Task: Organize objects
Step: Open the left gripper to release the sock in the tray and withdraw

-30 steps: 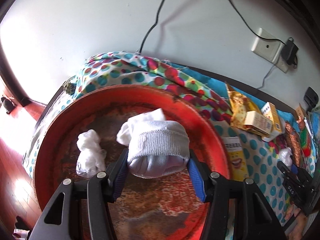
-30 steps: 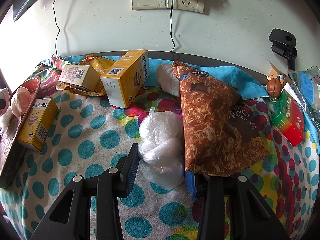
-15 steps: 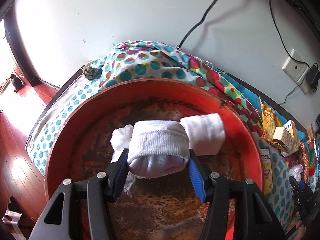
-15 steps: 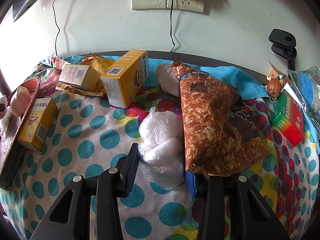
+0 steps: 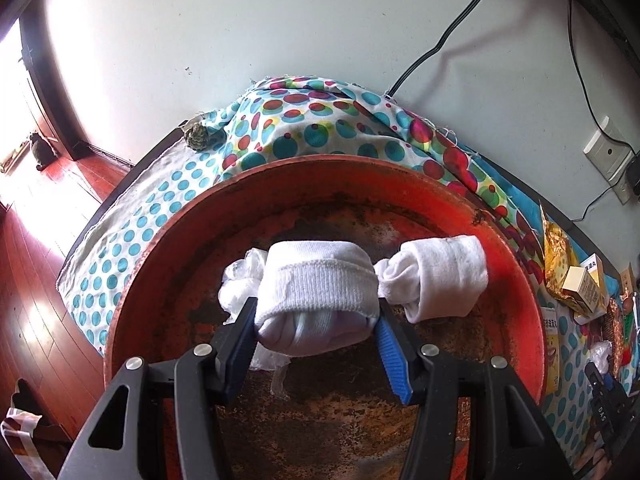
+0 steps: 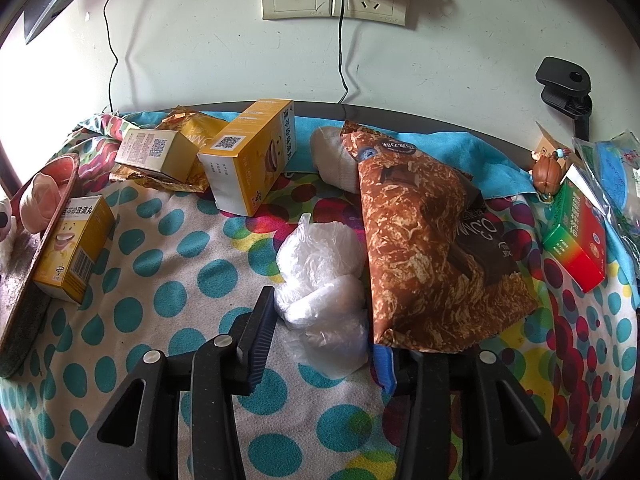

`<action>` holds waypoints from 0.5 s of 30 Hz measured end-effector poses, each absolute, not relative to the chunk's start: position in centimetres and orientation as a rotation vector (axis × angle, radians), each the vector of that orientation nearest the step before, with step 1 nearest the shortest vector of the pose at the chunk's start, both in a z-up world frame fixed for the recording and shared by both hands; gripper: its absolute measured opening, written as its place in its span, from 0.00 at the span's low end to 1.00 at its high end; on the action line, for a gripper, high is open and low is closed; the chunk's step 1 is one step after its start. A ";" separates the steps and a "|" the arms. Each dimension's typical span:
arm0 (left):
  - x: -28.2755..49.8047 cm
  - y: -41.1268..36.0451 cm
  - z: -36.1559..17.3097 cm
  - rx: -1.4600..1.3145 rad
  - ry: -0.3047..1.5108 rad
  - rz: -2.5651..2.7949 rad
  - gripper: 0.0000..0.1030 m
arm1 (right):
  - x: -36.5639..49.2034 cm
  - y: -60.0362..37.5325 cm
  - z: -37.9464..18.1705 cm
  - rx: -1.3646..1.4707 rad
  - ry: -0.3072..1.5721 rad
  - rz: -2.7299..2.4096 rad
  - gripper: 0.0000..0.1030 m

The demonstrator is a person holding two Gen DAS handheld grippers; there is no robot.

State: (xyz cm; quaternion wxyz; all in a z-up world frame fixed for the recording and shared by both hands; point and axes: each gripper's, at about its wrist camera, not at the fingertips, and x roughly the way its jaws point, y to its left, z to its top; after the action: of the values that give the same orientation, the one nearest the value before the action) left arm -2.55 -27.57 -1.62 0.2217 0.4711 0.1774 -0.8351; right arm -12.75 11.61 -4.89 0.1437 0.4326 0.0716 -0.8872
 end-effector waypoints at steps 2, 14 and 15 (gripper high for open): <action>-2.7 -27.4 -1.6 1.302 0.482 -2.311 0.55 | -12.8 11.7 -4.9 1.247 0.207 -2.559 0.40; -2.9 -26.6 -1.3 1.300 0.476 -2.332 0.57 | -12.8 11.9 -5.1 1.247 0.209 -2.558 0.42; -3.0 -26.5 -1.3 1.302 0.484 -2.335 0.57 | -12.8 11.9 -5.2 1.247 0.209 -2.558 0.42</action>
State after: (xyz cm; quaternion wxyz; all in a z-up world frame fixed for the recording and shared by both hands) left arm -2.99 -26.55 -1.27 0.2109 0.4686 0.1740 -0.8400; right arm -12.81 11.92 -5.15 0.1437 0.4325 0.0724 -0.8872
